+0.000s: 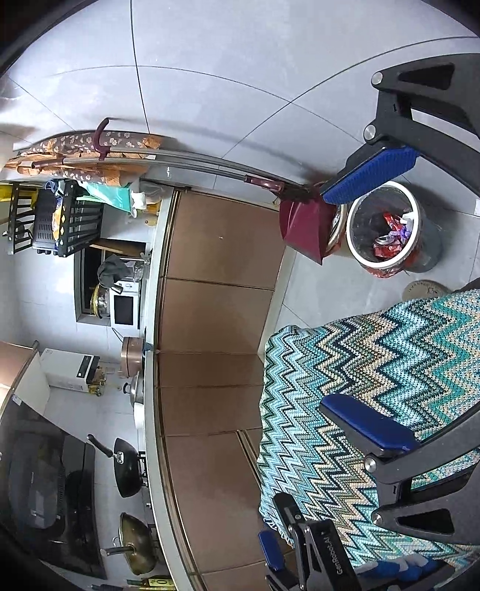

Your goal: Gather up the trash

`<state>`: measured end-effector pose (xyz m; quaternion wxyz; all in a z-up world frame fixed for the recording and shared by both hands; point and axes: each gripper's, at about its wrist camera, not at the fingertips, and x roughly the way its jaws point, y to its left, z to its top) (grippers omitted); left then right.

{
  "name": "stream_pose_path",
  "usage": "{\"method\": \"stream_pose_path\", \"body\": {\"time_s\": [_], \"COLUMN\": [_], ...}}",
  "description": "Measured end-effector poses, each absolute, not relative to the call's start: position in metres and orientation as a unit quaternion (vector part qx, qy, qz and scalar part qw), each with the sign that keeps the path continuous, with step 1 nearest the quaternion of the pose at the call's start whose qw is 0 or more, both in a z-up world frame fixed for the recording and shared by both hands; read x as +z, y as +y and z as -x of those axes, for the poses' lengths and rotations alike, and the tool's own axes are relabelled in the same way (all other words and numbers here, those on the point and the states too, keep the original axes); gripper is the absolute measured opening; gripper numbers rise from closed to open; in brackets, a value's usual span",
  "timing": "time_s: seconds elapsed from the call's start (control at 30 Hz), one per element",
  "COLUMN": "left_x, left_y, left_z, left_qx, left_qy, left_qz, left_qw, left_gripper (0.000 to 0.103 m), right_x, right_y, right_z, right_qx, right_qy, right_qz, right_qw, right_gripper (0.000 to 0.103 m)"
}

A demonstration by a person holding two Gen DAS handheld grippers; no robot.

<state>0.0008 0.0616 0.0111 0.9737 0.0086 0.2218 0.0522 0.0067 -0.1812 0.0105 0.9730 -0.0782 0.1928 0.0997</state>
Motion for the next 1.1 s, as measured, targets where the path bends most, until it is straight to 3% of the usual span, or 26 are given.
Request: {"method": "stream_pose_path", "body": {"time_s": [1.1], "left_x": [0.0036], "left_y": [0.0645], "left_z": [0.0043], "left_qx": [0.066], "left_qy": [0.23], "left_qz": [-0.024], "left_qw": [0.971], "left_gripper": [0.086], "right_x": [0.0099], "right_y": [-0.1834], "right_z": [-0.0111], "right_qx": [0.095], "right_qy": [0.199], "right_qz": [0.079], "right_qw": [0.972], "right_gripper": [0.103]}}
